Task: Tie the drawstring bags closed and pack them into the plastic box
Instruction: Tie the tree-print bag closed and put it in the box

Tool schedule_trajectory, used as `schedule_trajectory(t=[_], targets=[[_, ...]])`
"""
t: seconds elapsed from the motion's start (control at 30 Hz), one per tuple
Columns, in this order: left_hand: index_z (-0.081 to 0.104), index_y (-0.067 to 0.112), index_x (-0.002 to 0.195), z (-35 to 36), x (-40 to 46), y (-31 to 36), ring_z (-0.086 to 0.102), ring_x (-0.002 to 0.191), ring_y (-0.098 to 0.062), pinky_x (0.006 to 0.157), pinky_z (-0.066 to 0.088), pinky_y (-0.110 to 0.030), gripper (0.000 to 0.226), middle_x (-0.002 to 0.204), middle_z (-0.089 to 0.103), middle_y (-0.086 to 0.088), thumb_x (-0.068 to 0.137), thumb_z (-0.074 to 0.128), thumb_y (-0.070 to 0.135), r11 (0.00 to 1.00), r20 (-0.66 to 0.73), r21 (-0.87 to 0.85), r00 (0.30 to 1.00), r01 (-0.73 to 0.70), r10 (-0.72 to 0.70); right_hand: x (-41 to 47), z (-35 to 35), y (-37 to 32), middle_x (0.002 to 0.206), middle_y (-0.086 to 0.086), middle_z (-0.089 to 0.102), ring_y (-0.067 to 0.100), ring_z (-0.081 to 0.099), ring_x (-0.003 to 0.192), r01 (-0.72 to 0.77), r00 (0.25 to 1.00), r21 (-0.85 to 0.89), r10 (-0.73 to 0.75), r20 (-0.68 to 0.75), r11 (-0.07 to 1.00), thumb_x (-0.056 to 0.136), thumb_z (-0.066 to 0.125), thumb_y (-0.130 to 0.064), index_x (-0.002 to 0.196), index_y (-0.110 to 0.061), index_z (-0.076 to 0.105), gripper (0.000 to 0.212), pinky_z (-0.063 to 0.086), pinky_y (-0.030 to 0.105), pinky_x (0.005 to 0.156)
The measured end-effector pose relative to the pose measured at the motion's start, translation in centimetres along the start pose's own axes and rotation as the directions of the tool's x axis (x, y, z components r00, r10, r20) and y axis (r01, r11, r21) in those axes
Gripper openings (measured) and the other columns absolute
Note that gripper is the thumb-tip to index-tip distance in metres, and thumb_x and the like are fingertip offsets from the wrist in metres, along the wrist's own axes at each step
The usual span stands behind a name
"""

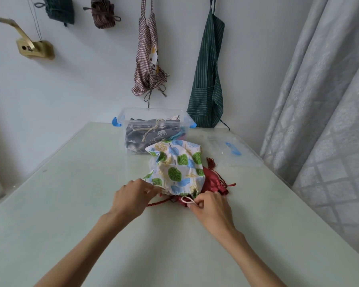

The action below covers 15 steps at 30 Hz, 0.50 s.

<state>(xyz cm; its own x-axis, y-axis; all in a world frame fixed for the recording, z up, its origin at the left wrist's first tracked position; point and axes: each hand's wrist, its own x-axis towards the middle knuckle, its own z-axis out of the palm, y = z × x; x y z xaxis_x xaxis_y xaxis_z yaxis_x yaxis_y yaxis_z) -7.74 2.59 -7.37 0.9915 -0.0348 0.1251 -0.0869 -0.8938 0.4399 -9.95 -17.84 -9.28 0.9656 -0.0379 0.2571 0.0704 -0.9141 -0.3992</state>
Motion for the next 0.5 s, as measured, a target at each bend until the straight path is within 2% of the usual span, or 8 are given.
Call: schedule_trajectory(t=[0.07,0.13,0.2,0.27,0.37,0.43,0.5], targets=[[0.072,0.035,0.086,-0.6,0.3,-0.5,0.066,0.088,-0.020,0.078,0.050,-0.033,0.037,0.088,0.072,0.005,0.093,0.041,0.055,0.985,0.030,-0.168,0.999,0.030,-0.026,0.1,-1.3,0.8,0.064,-0.005,0.063,0.004,0.053,0.065,0.028,0.993,0.267,-0.059,0.107,0.963,0.084,0.065,-0.037,0.079,-0.020,0.075,0.021,0.037,0.019,0.059],[0.070,0.032,0.079,-1.0,0.6,-1.1,0.068,0.081,-0.015,0.079,0.052,-0.033,0.037,0.083,0.073,0.006,0.095,0.042,0.049,0.931,-0.001,-0.363,0.999,0.030,-0.033,0.3,-3.0,1.8,0.075,-0.002,0.073,0.001,0.058,0.069,0.030,0.967,0.497,-0.151,0.206,0.867,0.088,0.064,-0.029,0.082,-0.018,0.076,0.017,0.042,0.015,0.066],[0.069,0.028,0.076,-1.5,0.8,-1.6,0.066,0.074,-0.012,0.070,0.048,-0.031,0.034,0.083,0.073,0.005,0.097,0.044,0.038,0.858,-0.032,-0.513,0.998,0.026,-0.049,0.7,-4.6,2.7,0.075,-0.003,0.074,0.001,0.060,0.067,0.012,0.969,0.586,-0.153,0.193,0.810,0.091,0.059,-0.019,0.081,-0.020,0.075,0.018,0.046,0.012,0.068],[0.069,0.024,0.082,-1.9,0.6,-1.9,0.064,0.072,-0.010,0.061,0.042,-0.027,0.032,0.086,0.072,0.005,0.099,0.043,0.032,0.811,-0.055,-0.584,0.995,0.038,-0.086,1.1,-6.1,4.0,0.065,-0.004,0.070,0.003,0.056,0.056,-0.019,0.994,0.622,-0.055,0.099,0.782,0.094,0.054,-0.013,0.074,-0.020,0.070,0.027,0.045,0.013,0.062],[0.067,0.016,0.090,-2.1,0.5,-2.7,0.060,0.071,-0.012,0.057,0.038,-0.025,0.031,0.091,0.069,0.001,0.100,0.041,0.029,0.775,-0.050,-0.626,0.987,0.086,-0.151,1.7,-8.1,5.9,0.065,0.000,0.062,0.007,0.054,0.056,-0.128,0.989,0.689,0.144,0.034,0.714,0.097,0.048,-0.016,0.069,-0.014,0.061,0.030,0.039,0.018,0.057],[0.064,0.019,0.084,-1.6,0.6,-3.3,0.059,0.071,-0.016,0.062,0.039,-0.028,0.030,0.092,0.069,-0.001,0.100,0.041,0.028,0.840,-0.044,-0.535,0.989,0.093,-0.138,2.1,-8.5,7.0,0.068,0.002,0.059,0.013,0.052,0.060,-0.175,0.980,0.658,0.190,0.049,0.732,0.097,0.048,-0.019,0.070,-0.012,0.059,0.029,0.036,0.021,0.059],[0.061,0.021,0.080,-1.2,0.9,-3.9,0.058,0.077,-0.021,0.072,0.041,-0.032,0.030,0.092,0.068,0.000,0.100,0.040,0.028,0.899,-0.047,-0.420,0.986,0.125,-0.159,2.4,-8.2,8.1,0.069,0.005,0.056,0.015,0.049,0.059,-0.208,0.973,0.617,0.226,0.050,0.759,0.096,0.048,-0.017,0.070,-0.010,0.057,0.029,0.037,0.012,0.054]])
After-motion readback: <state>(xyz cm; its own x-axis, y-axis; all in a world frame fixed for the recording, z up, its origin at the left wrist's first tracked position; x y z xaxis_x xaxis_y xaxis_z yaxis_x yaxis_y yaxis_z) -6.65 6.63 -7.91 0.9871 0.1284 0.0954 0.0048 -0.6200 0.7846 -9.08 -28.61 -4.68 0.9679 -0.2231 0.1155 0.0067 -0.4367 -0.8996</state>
